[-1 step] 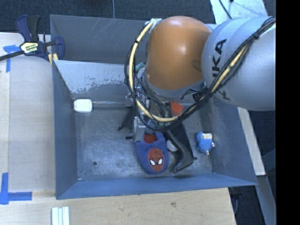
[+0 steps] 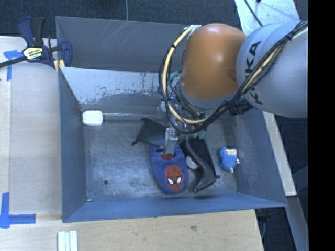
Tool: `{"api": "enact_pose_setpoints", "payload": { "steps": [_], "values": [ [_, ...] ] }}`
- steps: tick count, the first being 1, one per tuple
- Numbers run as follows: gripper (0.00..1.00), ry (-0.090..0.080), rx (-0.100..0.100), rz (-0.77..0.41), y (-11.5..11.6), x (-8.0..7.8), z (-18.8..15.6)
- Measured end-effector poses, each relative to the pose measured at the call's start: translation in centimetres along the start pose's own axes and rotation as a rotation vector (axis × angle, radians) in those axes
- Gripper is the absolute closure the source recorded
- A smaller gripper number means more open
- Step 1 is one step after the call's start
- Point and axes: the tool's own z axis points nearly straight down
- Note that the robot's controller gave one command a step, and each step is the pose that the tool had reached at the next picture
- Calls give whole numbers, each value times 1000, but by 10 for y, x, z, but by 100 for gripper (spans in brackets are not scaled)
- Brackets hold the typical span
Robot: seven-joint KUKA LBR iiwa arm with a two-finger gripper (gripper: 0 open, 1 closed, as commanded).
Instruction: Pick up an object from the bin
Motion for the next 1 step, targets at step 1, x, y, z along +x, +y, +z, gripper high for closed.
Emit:
{"api": "enact_pose_setpoints", "payload": {
  "steps": [1],
  "values": [
    [0, 4, -3, 82, -34, -10, 131]
  ]
}}
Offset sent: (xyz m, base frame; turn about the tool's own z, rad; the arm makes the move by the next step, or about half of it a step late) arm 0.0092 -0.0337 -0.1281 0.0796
